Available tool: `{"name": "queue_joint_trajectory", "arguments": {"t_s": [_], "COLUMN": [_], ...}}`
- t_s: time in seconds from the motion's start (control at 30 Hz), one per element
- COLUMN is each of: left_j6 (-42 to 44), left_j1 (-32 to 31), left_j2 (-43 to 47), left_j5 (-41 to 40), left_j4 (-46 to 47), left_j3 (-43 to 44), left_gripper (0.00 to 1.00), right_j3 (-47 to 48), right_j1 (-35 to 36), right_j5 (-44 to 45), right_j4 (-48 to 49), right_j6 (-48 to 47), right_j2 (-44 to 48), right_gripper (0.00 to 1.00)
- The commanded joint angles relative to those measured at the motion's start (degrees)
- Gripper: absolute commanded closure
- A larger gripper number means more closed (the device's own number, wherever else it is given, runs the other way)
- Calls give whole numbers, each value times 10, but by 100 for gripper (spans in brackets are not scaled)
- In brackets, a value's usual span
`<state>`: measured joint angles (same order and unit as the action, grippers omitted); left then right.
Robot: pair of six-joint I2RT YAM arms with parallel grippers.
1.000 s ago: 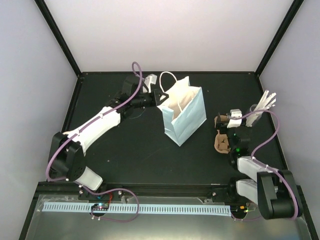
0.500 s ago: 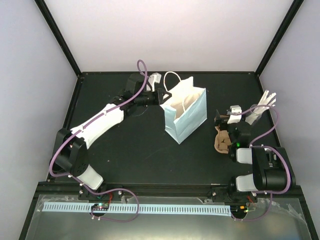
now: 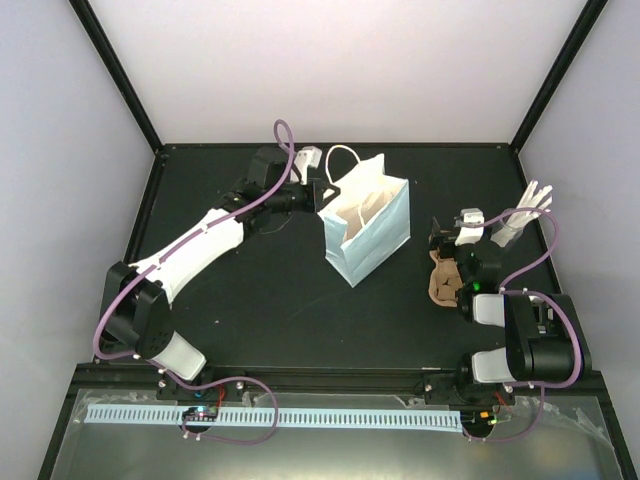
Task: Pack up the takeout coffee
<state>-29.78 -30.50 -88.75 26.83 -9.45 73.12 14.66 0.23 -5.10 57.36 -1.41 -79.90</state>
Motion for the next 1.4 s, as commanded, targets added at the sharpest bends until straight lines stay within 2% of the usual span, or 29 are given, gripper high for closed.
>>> {"name": "queue_joint_trajectory", "arguments": {"t_s": [0.0,0.4,0.7,1.0,1.03,1.2,1.27,1.37], "left_j6": [32,60,7,-2,-4,5,16,32], "left_j1": [-1,11,39,50,52,61,62,62], "left_j2": [19,30,7,-26,-27,-9,11,44], "left_j5": [10,-3,2,-8,-7,-14,-24,-37], "left_j4": [-21,-54,-10,-10,-10,-43,-55,-77], "left_j3": [13,14,19,49,50,55,52,48], "left_gripper": [98,98,99,98,95,64,56,42], "right_j3": [9,9,9,9,9,9,10,7], "right_j1": [-2,-2,-3,-3,-3,-2,-3,-2], "right_j5": [9,7,9,8,9,8,9,56], "right_j4": [18,17,17,18,17,18,17,18], "right_j6": [0,-1,-1,0,-1,0,0,17], "right_j2": [1,1,1,1,1,0,0,5], "right_gripper": [0,0,0,0,0,0,0,0]}}
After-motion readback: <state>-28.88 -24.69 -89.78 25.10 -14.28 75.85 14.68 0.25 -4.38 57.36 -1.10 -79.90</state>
